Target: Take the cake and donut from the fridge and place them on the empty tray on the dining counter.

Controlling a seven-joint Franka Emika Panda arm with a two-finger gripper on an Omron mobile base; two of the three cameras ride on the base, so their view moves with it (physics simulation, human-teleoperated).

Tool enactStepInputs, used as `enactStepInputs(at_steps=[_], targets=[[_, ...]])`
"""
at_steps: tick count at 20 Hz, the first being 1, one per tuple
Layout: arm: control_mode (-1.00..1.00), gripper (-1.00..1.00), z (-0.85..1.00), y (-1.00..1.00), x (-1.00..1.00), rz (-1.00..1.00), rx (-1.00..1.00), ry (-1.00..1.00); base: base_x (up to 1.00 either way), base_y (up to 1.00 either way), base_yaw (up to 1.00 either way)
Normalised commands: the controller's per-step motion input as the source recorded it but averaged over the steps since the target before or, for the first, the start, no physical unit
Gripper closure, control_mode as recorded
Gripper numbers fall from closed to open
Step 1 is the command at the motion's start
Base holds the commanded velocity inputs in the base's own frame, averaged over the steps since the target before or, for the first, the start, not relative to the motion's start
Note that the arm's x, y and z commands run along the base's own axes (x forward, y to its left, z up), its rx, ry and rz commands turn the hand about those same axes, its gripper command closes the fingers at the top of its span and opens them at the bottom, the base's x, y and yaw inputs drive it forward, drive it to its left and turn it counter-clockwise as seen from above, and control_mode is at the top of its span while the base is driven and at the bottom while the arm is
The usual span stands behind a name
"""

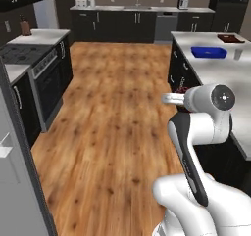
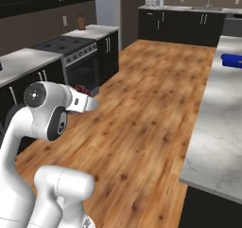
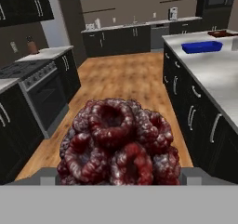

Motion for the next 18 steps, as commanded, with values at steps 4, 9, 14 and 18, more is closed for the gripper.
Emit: enactStepInputs(at_steps=[4, 9, 14, 18], targets=[[1.00, 1.00, 0.00, 0.00, 0.00, 0.00, 0.00, 0.00, 0.00, 0.24, -0.20], [1.00, 1.00, 0.00, 0.00, 0.00, 0.00, 0.00, 0.00, 0.05, 0.29, -0.15], [1.00, 1.00, 0.00, 0.00, 0.00, 0.00, 0.00, 0.00, 0.20, 0.33, -0.13], [1.00, 1.00, 0.00, 0.00, 0.00, 0.00, 0.00, 0.00, 0.33, 0.29, -0.11]])
